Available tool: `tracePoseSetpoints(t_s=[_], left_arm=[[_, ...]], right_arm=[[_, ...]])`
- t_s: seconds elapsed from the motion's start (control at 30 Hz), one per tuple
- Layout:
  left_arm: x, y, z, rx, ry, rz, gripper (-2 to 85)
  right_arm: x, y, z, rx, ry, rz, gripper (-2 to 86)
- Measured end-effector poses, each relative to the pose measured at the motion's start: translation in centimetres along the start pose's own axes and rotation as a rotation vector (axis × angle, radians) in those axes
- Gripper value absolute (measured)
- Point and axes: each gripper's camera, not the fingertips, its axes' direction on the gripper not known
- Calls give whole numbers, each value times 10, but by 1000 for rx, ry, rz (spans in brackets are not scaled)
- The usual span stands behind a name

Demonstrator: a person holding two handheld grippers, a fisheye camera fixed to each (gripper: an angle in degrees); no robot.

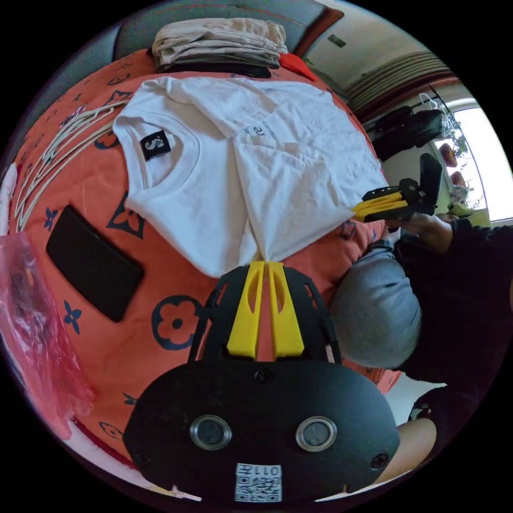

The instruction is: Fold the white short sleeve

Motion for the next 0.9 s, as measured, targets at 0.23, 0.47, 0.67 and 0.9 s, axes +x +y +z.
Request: tracePoseSetpoints(t_s=[0.23,0.47,0.67,0.9], left_arm=[[-18,5,18,-11,44,-68,-1],[-22,13,33,-144,13,-77,-3],[-2,-6,12,246,-43,-36,0],[-17,-51,121,-67,14,-46,0]], right_arm=[[-1,10,-2,-135,-85,-22,9],[4,21,-37,-92,-68,-3,7],[13,16,-48,-7,-27,105,10],[13,10,-53,-55,-9,100,22]])
